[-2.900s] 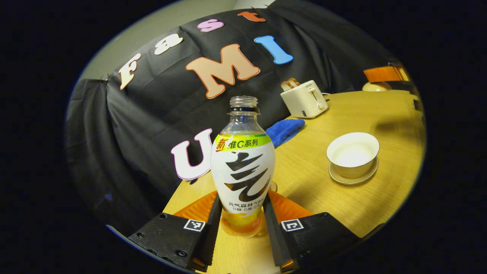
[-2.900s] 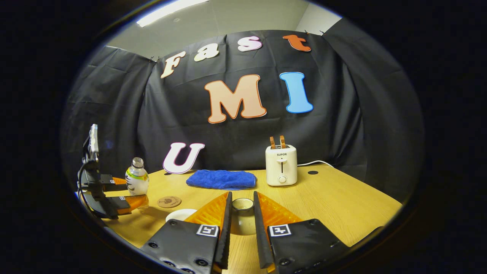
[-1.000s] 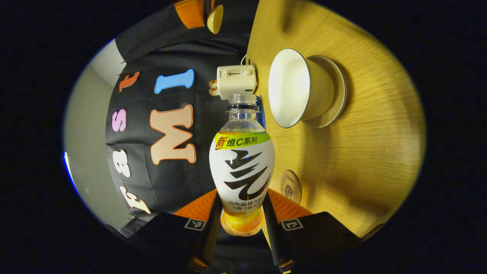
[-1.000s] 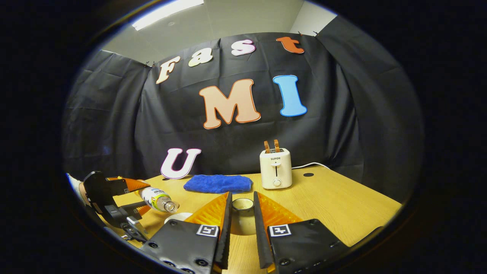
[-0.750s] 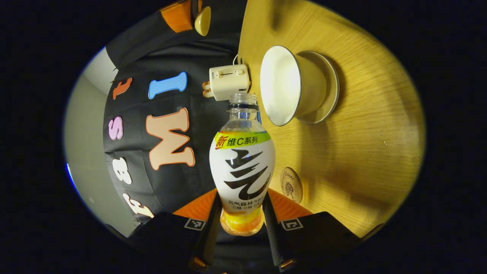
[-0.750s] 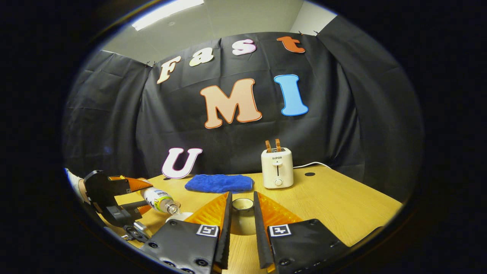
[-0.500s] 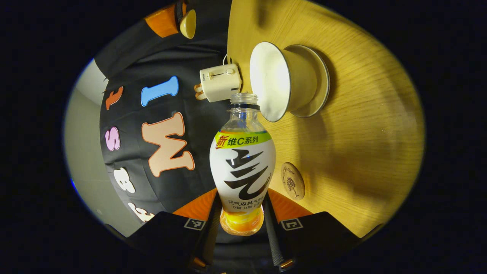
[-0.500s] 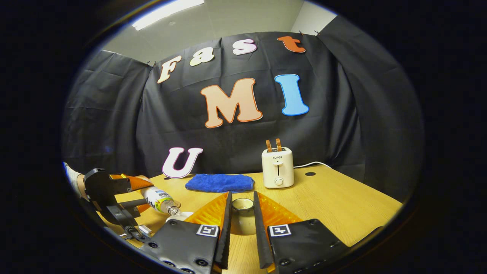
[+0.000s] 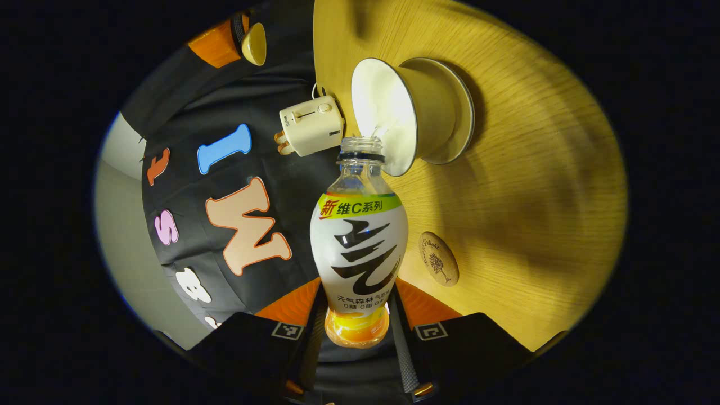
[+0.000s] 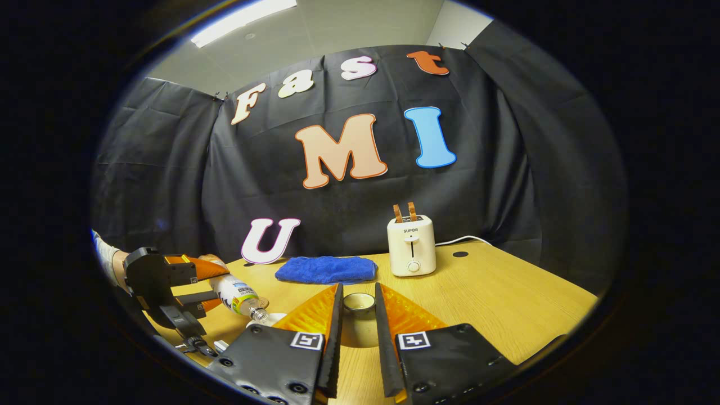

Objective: Open the teacup lid with one hand, grasp the water bottle and pour water into the teacup with the other hand; after pouring, place the water bottle on the coaster and then close the teacup lid.

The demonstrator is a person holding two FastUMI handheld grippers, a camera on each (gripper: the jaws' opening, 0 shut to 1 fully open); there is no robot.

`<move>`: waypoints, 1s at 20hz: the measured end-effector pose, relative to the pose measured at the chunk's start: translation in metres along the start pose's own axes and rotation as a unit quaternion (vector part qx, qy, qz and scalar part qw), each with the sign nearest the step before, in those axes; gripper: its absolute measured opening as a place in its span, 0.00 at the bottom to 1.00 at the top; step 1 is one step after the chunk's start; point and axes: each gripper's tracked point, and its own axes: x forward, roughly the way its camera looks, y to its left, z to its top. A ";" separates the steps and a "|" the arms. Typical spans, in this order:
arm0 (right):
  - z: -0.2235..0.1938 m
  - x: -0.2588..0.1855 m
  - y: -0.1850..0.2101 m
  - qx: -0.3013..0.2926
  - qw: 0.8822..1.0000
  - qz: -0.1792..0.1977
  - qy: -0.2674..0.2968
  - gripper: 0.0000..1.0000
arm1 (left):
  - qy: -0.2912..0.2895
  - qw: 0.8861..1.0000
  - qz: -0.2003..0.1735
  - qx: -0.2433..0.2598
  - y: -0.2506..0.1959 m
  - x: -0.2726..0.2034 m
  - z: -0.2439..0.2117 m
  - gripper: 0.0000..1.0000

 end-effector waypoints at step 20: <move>-0.001 0.000 0.011 -0.005 1.000 0.012 0.000 0.34 | 0.008 0.994 0.028 0.102 0.042 -0.004 -0.001 0.57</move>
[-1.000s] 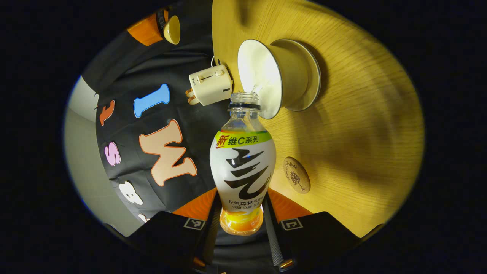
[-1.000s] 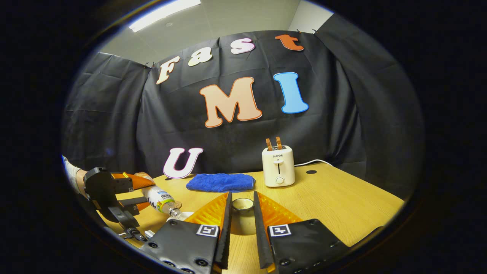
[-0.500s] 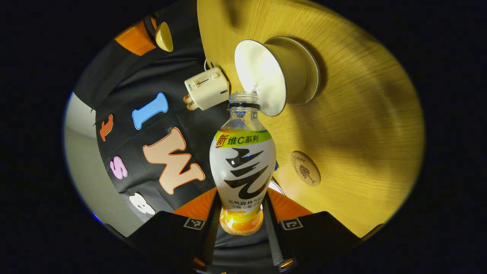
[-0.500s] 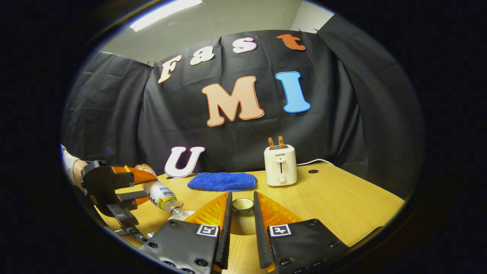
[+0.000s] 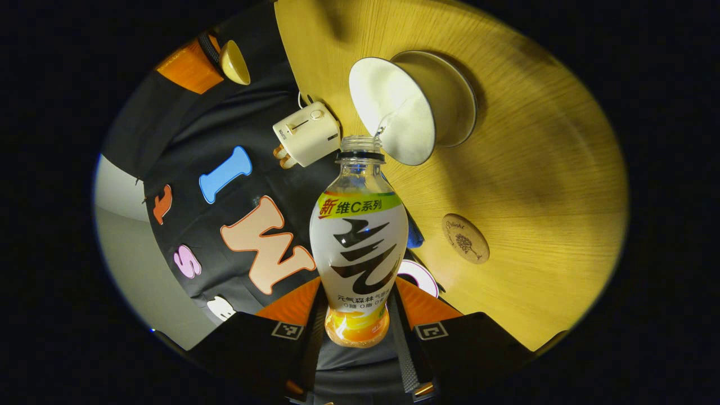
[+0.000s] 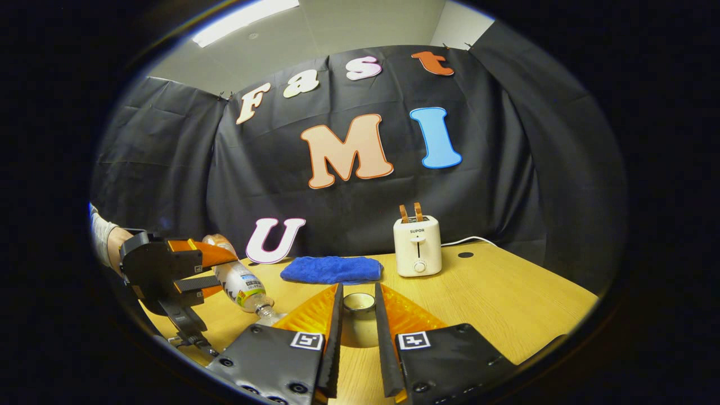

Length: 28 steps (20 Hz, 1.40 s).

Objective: Open the teacup lid with one hand, grasp the water bottle and pour water into the teacup with the other hand; after pouring, place the water bottle on the coaster and then close the teacup lid.

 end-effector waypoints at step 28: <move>-0.013 0.003 0.021 -0.004 1.000 0.023 0.017 0.34 | -0.037 0.987 -0.097 -0.121 -0.056 0.001 0.012 0.55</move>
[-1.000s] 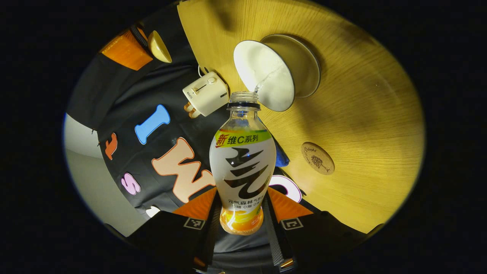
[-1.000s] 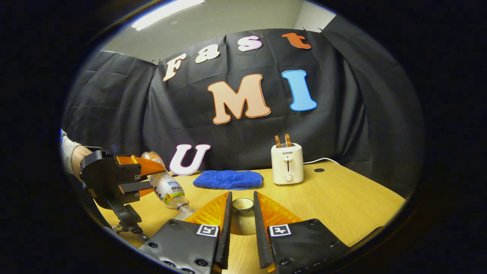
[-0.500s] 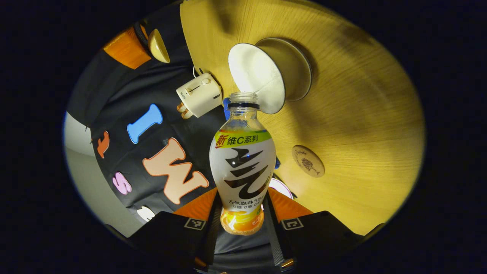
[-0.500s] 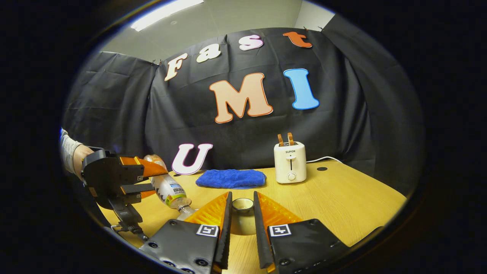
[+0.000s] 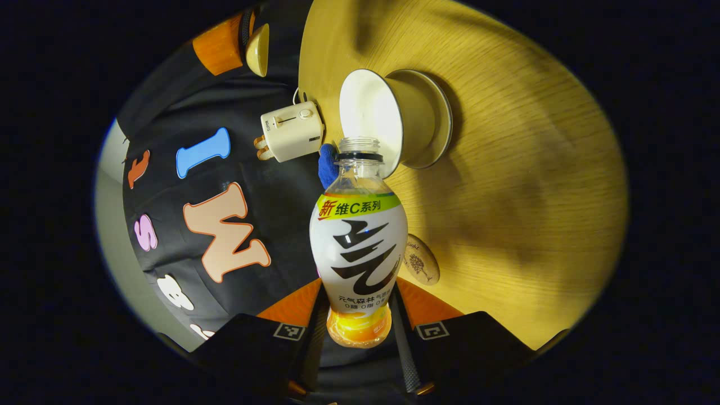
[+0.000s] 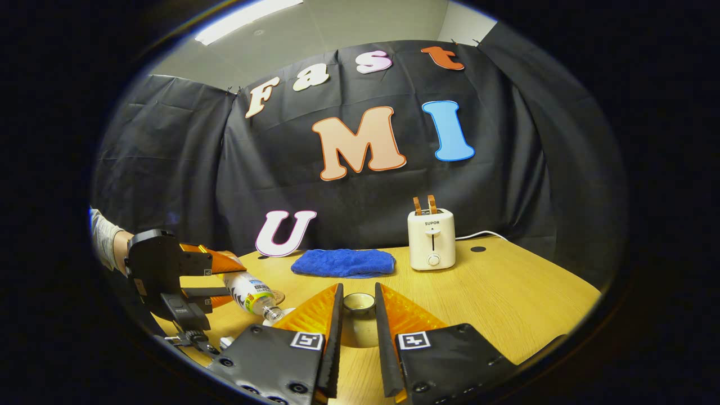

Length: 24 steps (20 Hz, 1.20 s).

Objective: Open the teacup lid with one hand, grasp the water bottle and pour water into the teacup with the other hand; after pouring, place the water bottle on the coaster and then close the teacup lid.

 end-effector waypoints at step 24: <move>-0.019 0.006 0.018 -0.013 1.000 0.013 0.021 0.34 | -0.071 0.878 -0.007 -0.474 0.002 -0.001 0.009 0.53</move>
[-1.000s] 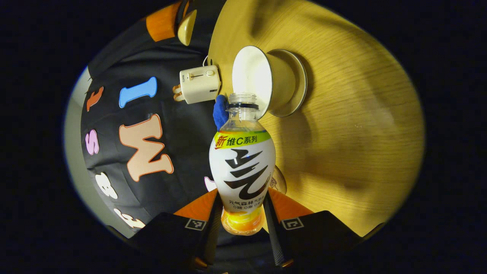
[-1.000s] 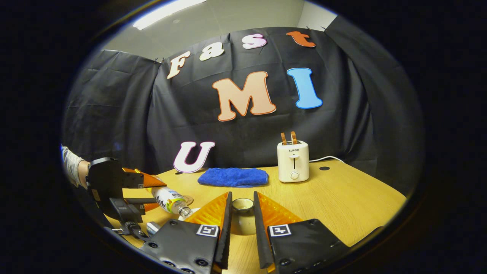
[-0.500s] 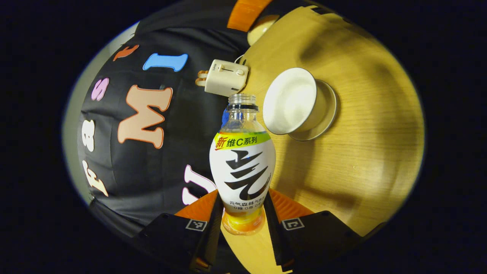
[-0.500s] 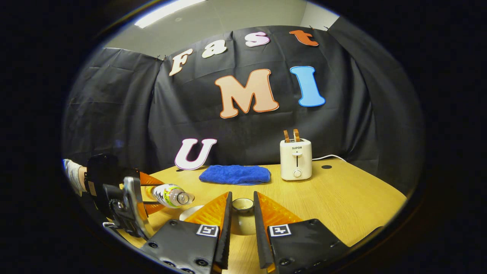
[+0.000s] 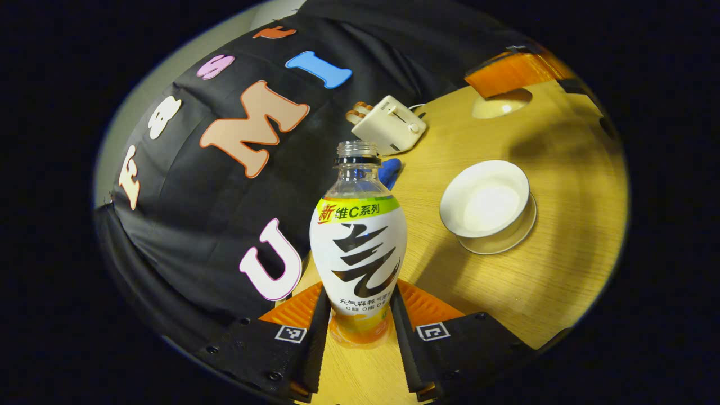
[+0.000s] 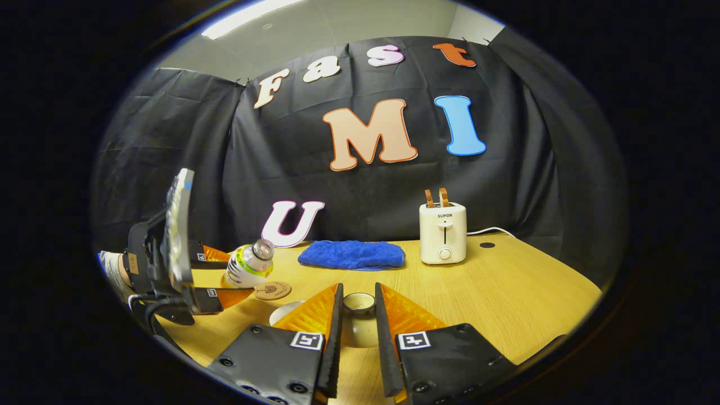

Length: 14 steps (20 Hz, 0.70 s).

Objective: Open the teacup lid with one hand, grasp the water bottle and pour water into the teacup with the other hand; after pouring, place the water bottle on the coaster and then close the teacup lid.

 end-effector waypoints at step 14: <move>0.000 0.000 0.011 -0.009 1.000 0.007 0.000 0.33 | -0.038 0.959 0.013 -0.280 0.037 0.011 0.000 0.55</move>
